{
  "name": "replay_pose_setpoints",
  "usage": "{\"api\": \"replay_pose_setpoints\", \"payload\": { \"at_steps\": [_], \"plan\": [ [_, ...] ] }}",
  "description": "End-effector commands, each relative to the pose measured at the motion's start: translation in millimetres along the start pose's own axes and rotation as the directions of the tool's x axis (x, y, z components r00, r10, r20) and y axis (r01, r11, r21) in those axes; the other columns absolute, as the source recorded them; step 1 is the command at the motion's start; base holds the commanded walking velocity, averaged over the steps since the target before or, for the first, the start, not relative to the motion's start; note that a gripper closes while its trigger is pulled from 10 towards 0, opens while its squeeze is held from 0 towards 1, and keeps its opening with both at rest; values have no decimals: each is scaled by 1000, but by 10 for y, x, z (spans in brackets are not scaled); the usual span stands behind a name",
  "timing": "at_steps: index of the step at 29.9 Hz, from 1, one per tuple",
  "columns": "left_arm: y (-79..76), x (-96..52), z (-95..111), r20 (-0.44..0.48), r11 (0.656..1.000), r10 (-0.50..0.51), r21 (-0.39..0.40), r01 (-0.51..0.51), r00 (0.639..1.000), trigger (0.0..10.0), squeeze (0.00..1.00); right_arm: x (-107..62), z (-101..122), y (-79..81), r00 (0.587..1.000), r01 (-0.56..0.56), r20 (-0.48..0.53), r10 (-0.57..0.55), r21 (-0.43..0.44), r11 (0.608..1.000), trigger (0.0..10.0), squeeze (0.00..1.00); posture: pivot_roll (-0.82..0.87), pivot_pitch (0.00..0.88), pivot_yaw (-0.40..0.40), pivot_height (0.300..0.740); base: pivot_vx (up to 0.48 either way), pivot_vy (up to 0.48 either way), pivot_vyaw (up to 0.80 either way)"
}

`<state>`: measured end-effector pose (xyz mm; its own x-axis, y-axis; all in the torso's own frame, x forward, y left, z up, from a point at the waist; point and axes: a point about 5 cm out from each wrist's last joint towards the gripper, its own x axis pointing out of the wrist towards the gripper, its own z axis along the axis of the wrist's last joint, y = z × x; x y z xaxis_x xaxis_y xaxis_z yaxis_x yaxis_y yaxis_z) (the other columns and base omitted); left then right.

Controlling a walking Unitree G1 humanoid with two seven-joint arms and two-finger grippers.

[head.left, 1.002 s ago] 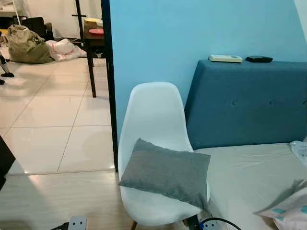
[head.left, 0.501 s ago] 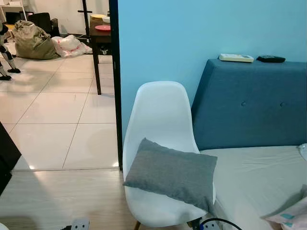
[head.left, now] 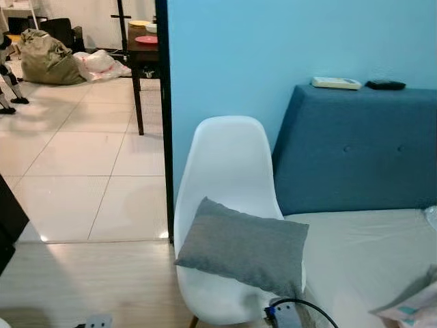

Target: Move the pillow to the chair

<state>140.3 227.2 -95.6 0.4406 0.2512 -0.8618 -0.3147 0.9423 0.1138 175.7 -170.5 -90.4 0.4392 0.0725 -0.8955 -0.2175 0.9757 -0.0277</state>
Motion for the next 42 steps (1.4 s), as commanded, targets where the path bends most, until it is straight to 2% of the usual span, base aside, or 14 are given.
{"api": "replay_pose_setpoints", "payload": {
  "at_steps": [1,5,6,8,9,11,16,17,18,20,22,25,31,42],
  "plan": [
    [12,5,38,8,999,12,-51,-12,1000,10000,0,-1,53,-32,1000,-6,-2,6,-57,998,10000,0,168,0,-133,740,0,0,0],
    [23,2,16,5,1000,7,-7,-7,1000,10000,0,-5,48,-78,999,34,-18,-35,-62,997,10000,0,182,0,-131,740,0,0,0],
    [32,-2,-20,-3,1000,3,12,-3,1000,10000,0,3,60,-32,1000,23,-19,-24,-50,998,10000,0,173,0,-121,740,0,0,0],
    [36,-5,-36,-7,1000,-3,27,3,1000,10000,0,10,76,26,1000,-5,-16,3,-84,996,10000,0,170,0,-115,740,0,0,0],
    [19,-9,-71,-20,998,-18,65,20,1000,10000,0,20,109,113,999,-44,-10,43,-164,985,10000,0,161,0,-95,740,0,0,0],
    [8,-11,-80,-24,997,-23,75,25,999,10000,0,21,115,127,999,-50,-8,49,-181,982,10000,0,161,0,-95,740,0,0,0],
    [-174,-16,-80,-37,977,-104,182,109,994,10000,0,17,50,91,1000,-19,-24,17,-109,994,10000,0,145,0,-47,740,0,0,0],
    [-252,-16,-42,-34,961,-149,231,153,988,10000,0,14,-4,86,999,-13,-37,10,-82,997,10000,0,140,0,-43,740,0,0,0],
    [-279,-16,-23,-31,953,-166,251,168,986,10000,0,13,-22,96,999,-18,-41,14,-84,996,10000,0,139,0,-42,740,0,0,0],
    [-319,-10,38,-26,941,-184,284,184,983,10000,0,12,-79,133,998,-38,-59,29,-163,986,10000,0,119,0,-25,740,0,0,0],
    [-322,-5,77,-23,941,-184,285,182,983,10000,0,10,-106,141,997,-46,-69,33,-197,979,10000,0,115,0,-22,740,0,0,0],
    [-331,2,138,-17,933,-191,309,187,981,10000,0,6,-136,113,997,-27,-70,18,-141,990,10000,0,106,0,-17,740,0,0,0],
    [-341,7,194,-6,935,-193,303,186,981,10000,0,-4,-180,67,996,-20,-86,6,-158,987,10000,0,103,0,-24,740,0,0,0],
    [-392,-12,50,-48,936,-195,288,201,980,10000,0,-9,-116,-14,997,-5,-71,-9,-188,982,10000,0,76,0,-33,740,0,0,0]
  ]
}}
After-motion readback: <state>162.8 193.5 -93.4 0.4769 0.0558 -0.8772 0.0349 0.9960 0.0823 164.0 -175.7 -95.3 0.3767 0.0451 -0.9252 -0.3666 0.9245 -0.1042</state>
